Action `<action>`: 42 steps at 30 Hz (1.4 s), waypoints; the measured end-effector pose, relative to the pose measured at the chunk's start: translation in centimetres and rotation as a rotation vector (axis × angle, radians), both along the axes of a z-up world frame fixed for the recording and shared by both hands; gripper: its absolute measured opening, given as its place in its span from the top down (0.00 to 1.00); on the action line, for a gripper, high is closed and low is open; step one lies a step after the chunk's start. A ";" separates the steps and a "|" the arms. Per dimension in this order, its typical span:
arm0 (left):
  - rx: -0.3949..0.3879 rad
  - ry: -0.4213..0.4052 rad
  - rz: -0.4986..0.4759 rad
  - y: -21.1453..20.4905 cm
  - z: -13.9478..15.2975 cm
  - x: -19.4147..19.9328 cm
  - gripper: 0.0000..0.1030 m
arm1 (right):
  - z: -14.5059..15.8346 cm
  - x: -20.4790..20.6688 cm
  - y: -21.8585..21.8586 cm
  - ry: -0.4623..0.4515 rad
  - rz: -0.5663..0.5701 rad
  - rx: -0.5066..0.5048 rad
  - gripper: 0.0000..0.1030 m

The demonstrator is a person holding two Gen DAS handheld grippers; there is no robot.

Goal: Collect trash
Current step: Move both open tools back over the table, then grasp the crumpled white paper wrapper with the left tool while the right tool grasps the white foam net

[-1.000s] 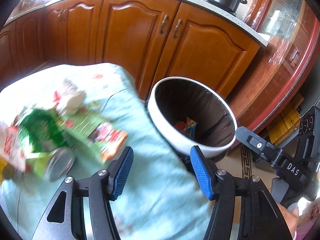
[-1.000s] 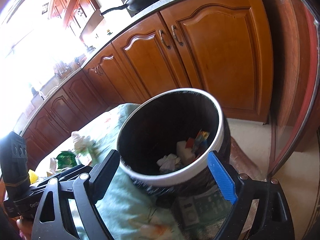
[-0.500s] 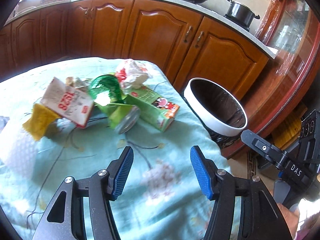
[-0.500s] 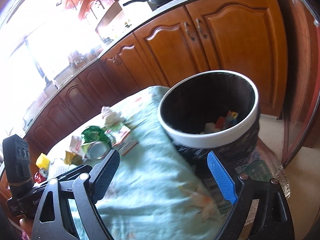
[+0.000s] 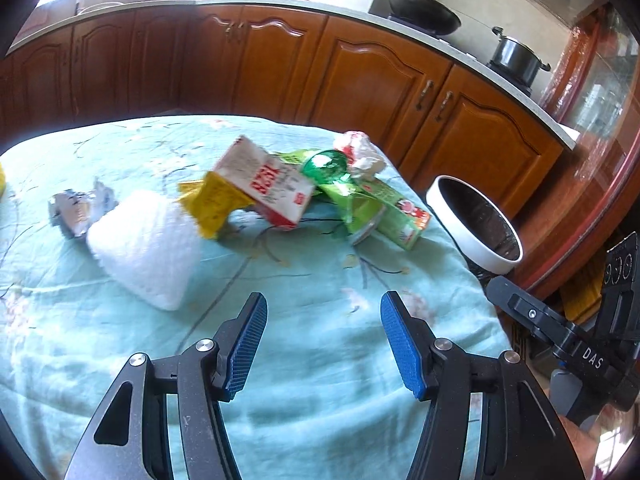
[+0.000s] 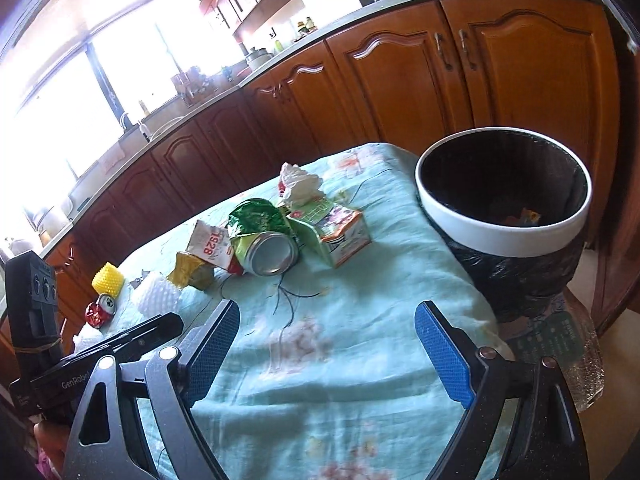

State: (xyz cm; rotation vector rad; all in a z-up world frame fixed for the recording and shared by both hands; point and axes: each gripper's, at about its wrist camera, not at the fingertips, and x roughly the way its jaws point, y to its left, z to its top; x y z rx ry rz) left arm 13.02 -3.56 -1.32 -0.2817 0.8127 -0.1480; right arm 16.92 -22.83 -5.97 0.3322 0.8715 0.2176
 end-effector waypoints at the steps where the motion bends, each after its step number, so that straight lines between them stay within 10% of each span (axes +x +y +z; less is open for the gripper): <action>1: 0.002 -0.003 0.011 0.5 0.1 -0.3 0.43 | -0.1 0.0 0.5 0.001 0.011 0.001 0.12; 22: 0.000 -0.007 0.242 12.6 1.6 -2.8 0.43 | -0.6 1.6 12.0 0.024 0.286 0.088 0.13; 38: -0.056 0.069 0.323 19.0 -1.7 5.8 0.43 | -3.7 7.2 18.8 0.133 0.387 0.141 0.24; 42: -0.075 0.094 0.299 19.0 -3.2 7.4 0.47 | -5.1 8.2 19.6 0.174 0.407 0.165 0.48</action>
